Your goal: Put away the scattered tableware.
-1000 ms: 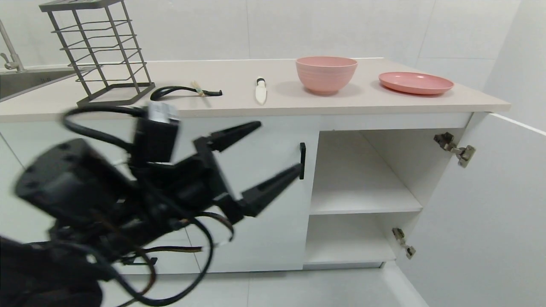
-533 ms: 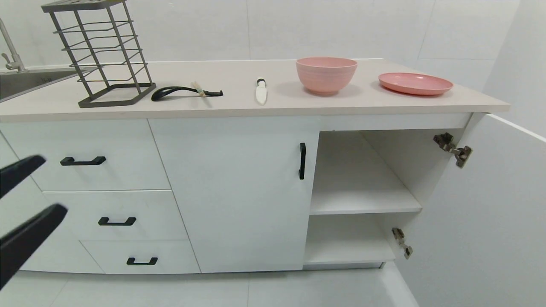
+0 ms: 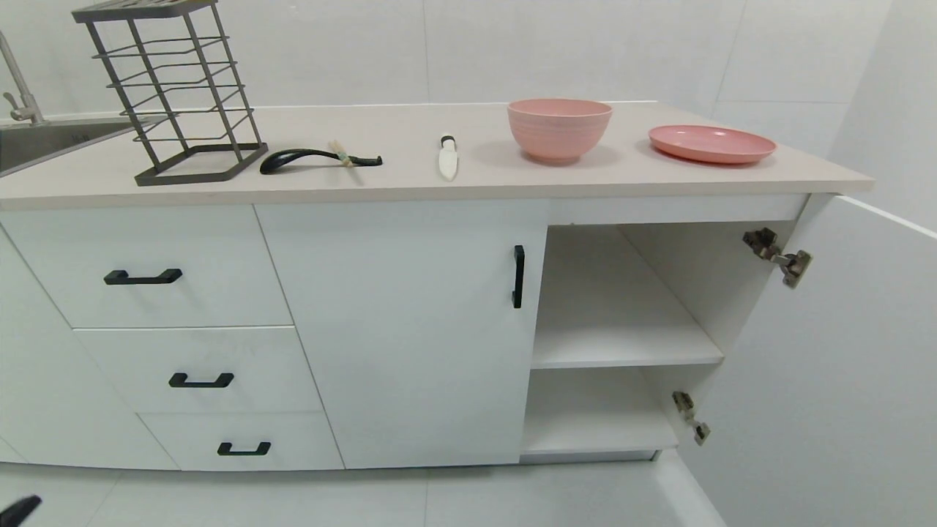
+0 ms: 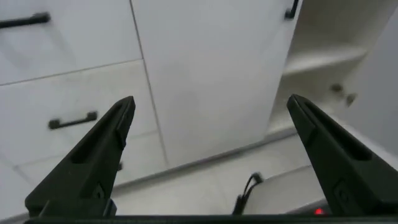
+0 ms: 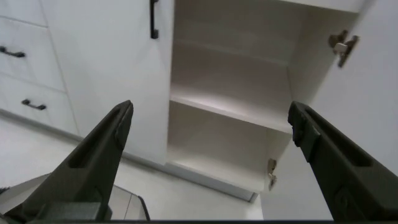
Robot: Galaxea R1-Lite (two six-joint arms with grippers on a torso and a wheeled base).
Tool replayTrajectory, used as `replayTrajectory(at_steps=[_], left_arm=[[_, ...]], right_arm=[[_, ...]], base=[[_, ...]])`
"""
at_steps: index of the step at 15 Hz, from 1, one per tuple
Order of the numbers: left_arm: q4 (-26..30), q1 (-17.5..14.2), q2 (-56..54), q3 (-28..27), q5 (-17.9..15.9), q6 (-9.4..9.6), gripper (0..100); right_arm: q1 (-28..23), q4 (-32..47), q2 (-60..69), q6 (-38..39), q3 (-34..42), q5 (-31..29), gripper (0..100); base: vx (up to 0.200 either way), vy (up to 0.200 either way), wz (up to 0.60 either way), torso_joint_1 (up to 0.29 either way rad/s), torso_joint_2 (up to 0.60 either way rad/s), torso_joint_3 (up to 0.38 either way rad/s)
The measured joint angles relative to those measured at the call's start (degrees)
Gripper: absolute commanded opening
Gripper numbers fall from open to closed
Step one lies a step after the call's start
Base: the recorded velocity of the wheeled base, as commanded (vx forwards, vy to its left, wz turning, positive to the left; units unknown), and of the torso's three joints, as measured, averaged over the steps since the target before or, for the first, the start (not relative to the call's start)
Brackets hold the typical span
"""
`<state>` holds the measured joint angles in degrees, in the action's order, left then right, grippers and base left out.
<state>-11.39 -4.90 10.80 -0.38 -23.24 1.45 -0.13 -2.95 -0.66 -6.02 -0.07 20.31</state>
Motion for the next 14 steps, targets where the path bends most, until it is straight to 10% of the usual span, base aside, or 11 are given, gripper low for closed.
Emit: replayTrajectory(at_steps=[1, 4, 14], left_arm=[[4.28, -0.33, -1.99, 0.07, 1.43, 3.06, 100], [9.86, -0.63, -4.77, 0.2, 18.42, 3.74, 100], [11.34, 4.9, -10.36, 0.38, 20.29, 0.24, 100]], right_arm=[[0.02, 0.02, 0.26, 0.22, 0.02, -1.71, 100], [0.04, 0.17, 0.55, 0.34, 0.07, -5.69, 100], [0.04, 3.33, 0.63, 5.84, 0.07, -16.81, 100]], base=[[0.0, 0.0, 0.0, 0.0, 0.0, 0.0], [0.0, 0.0, 0.0, 0.0, 0.0, 0.0], [0.0, 0.0, 0.0, 0.0, 0.0, 0.0]])
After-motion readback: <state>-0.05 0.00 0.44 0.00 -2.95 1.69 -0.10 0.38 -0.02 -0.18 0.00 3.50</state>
